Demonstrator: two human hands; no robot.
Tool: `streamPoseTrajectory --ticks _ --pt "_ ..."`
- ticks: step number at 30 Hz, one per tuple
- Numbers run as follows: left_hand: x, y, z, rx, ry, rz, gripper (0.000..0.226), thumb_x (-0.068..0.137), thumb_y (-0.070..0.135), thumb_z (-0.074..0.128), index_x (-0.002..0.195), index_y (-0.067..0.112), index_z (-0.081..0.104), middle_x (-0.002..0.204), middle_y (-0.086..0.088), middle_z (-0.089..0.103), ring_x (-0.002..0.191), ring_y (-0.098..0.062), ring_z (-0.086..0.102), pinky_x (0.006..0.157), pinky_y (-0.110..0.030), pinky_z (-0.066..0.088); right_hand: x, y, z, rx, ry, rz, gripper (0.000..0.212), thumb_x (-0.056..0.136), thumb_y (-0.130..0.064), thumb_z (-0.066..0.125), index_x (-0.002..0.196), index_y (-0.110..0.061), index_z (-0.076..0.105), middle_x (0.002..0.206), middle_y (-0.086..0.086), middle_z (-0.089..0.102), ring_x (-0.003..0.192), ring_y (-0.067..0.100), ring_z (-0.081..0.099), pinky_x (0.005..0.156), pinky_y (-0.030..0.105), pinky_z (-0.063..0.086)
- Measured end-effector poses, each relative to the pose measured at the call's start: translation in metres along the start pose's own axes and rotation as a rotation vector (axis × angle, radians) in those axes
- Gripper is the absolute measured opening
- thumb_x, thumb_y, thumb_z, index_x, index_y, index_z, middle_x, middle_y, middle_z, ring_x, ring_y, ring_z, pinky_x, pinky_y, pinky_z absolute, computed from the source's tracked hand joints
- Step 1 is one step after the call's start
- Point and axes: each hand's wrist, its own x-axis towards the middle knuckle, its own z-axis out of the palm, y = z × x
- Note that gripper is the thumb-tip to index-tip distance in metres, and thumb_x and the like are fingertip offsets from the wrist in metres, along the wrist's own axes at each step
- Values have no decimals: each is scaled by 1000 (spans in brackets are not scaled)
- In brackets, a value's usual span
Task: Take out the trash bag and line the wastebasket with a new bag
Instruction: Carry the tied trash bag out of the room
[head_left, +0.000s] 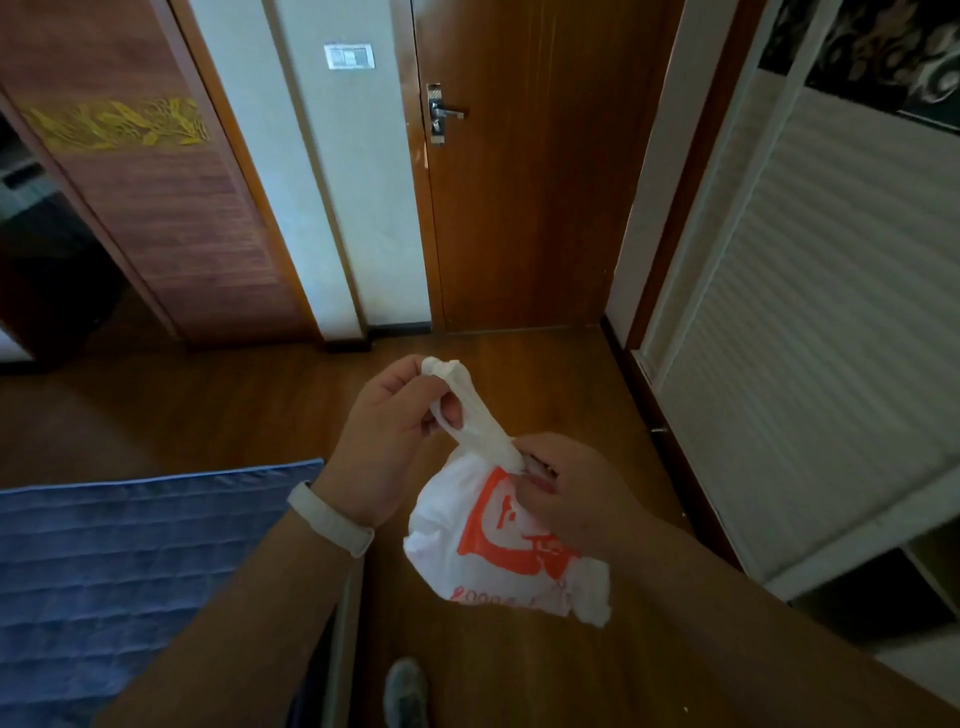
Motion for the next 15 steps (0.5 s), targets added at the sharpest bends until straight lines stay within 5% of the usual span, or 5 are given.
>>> streamPoseTrajectory --ticks 9,15 --pt "123 -43 -123 -95 -46 -113 23 86 32 49 69 23 62 71 -1 57 76 -21 55 80 -34 52 151 -55 70 7 -36 110 23 89 -51 56 111 -42 55 105 -19 64 92 4 65 85 34 57" --pt "191 -50 -170 -108 -49 -117 21 83 36 52 70 24 64 75 -3 58 81 -25 55 81 -39 53 226 -75 84 -4 -10 135 28 90 -49 56 116 -39 54 110 -17 63 97 5 63 88 31 55"
